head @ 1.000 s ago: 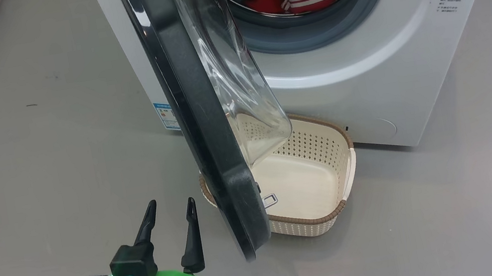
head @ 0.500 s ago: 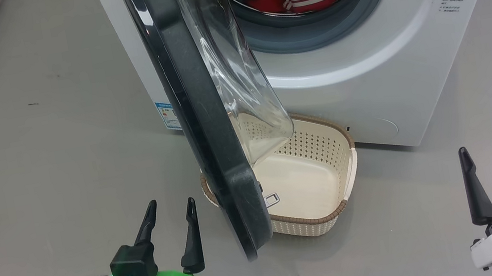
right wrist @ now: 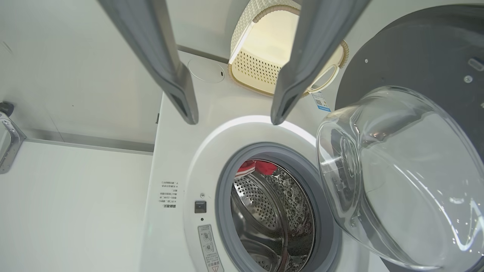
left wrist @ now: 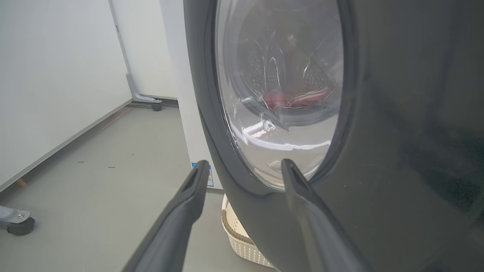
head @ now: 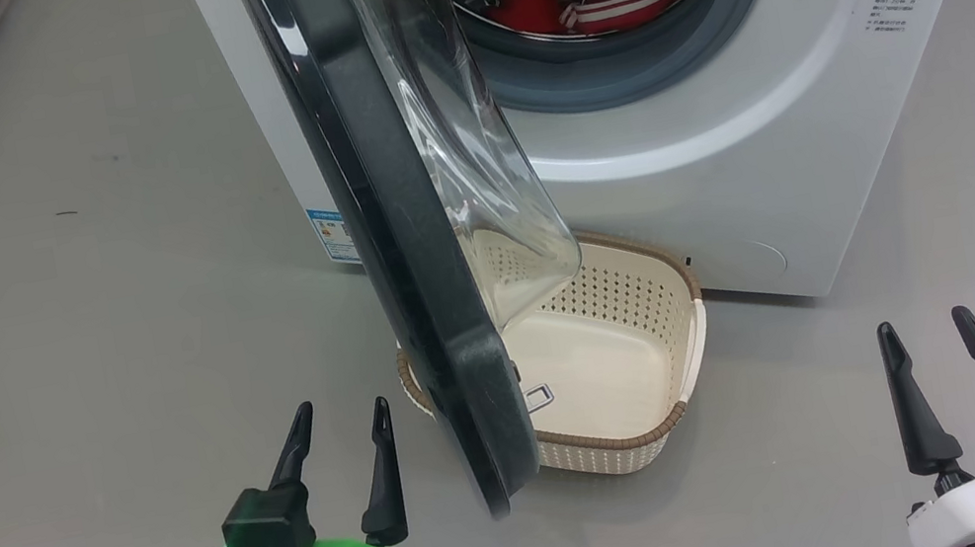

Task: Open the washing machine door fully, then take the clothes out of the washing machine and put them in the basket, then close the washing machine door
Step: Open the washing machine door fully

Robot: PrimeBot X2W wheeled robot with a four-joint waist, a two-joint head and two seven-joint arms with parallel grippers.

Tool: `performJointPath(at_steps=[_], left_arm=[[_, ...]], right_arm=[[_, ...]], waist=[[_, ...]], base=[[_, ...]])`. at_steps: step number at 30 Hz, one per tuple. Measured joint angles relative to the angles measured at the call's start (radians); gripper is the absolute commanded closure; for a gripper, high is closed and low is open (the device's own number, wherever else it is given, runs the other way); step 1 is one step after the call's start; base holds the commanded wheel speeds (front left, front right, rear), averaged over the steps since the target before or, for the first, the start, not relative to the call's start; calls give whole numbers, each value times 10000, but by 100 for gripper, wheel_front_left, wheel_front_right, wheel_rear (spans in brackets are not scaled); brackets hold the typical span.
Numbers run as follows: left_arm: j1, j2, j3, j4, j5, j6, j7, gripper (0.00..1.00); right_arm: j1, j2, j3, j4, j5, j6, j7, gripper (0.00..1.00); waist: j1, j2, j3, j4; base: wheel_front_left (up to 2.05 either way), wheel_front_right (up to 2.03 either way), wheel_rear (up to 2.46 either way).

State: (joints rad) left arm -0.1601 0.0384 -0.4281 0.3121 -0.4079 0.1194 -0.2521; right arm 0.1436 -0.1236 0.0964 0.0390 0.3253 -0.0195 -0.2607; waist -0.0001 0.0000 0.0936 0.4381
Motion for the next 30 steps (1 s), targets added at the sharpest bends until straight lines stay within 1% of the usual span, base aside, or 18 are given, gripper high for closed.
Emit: performJointPath(at_steps=[7,9,12,14,15,16,17,18,19,20,26,30], left_arm=[[1,0,-71,27,-2,0,0,0],[1,0,-73,31,-8,0,0,0],[1,0,-86,46,-15,0,0,0],[1,0,-90,58,-25,0,0,0],[1,0,-92,61,-27,0,0,18],[1,0,-98,69,-27,0,0,26],[1,0,-102,77,-27,0,0,44],[1,0,-109,81,-27,0,0,59],[1,0,-119,86,-27,0,0,85],[1,0,-123,90,-27,0,0,100],[0,0,-104,27,-25,0,0,100],[-30,2,119,-466,-23,0,0,100]], right_arm=[[94,188,-234,31,-161,98,0,0],[94,226,-276,38,-211,178,0,0],[94,274,-320,52,-267,184,0,0],[95,291,-339,61,-291,274,0,0],[96,303,-353,63,-291,274,0,0],[97,316,-370,67,-295,284,0,0],[98,326,-384,73,-326,291,0,0],[100,337,-403,77,-364,318,0,0],[102,357,-424,79,-380,362,0,0],[104,372,-435,81,-384,370,0,0],[121,468,-522,100,-504,453,0,0],[123,495,-585,100,-642,527,0,0]], waist=[[0,0,-43,32],[0,0,-60,40],[0,0,-86,52],[0,0,-105,60],[0,0,-114,64],[0,0,-123,67],[0,0,-130,69],[0,0,-135,71],[0,0,-141,73],[0,0,-145,74],[0,0,-154,78],[0,0,-148,89]], base=[[0,0,0],[0,0,0],[0,0,0],[0,0,0],[0,0,0],[0,0,0],[0,0,0],[0,0,0],[0,0,0],[0,0,0],[0,0,0],[0,0,0]])
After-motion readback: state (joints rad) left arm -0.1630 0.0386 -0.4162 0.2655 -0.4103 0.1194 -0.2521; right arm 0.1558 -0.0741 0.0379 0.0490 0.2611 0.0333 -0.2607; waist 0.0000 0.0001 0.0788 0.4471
